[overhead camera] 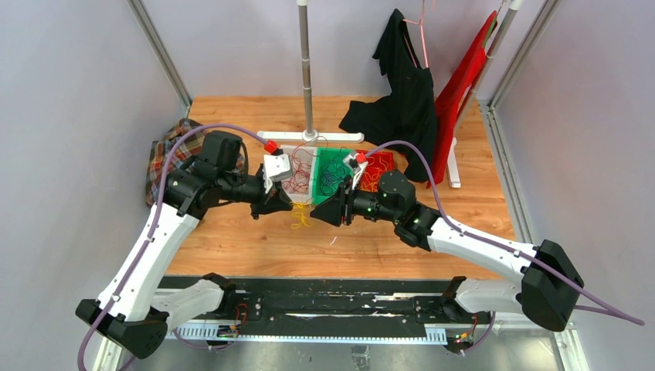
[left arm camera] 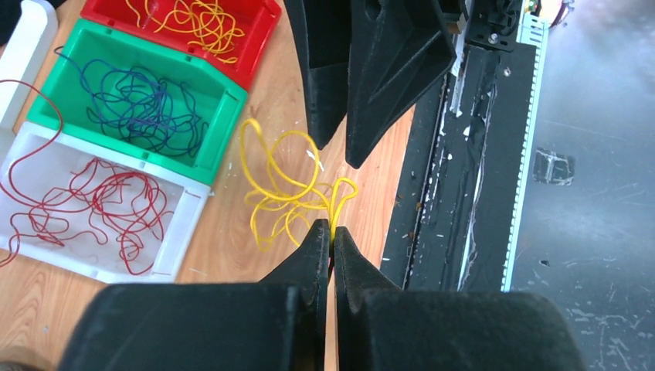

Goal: Untangle the cables

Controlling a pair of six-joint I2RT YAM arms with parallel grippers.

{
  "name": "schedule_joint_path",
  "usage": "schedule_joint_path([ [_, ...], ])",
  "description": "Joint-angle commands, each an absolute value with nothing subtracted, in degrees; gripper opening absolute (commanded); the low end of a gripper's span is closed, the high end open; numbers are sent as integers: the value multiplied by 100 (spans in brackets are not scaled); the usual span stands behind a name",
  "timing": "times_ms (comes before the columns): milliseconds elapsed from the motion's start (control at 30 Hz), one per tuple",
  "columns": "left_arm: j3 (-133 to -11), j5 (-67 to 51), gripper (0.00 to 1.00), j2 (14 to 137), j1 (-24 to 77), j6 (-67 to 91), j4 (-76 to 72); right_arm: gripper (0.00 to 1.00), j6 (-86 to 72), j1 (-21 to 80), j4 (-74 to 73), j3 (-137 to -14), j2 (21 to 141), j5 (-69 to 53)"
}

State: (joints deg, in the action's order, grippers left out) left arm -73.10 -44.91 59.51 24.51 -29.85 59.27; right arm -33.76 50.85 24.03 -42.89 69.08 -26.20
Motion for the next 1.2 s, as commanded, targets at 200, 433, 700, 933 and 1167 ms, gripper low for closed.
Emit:
schedule_joint_path([
  [200,-7731,-4711,1,6058,2463,-2340,5911,45,-3133,5461,2759,-4409,6926,-2013],
  [433,-7992,-4927,0,6084,2465,-2029,5906,50,-2284,6009,1889,-4495,6847,161],
  [700,-8143,-5105,1,6073,2469,-1772,5904,52,-2070,6175,2004,-4482,7098,1212],
  [933,-8261,-5089,1,6126,2466,-1770,5905,55,-2075,6361,2976,-4409,7203,923],
  [1167,-8442,-5130,1,6219,2473,-1755,5906,55,-2508,6478,4092,-4089,7563,427],
])
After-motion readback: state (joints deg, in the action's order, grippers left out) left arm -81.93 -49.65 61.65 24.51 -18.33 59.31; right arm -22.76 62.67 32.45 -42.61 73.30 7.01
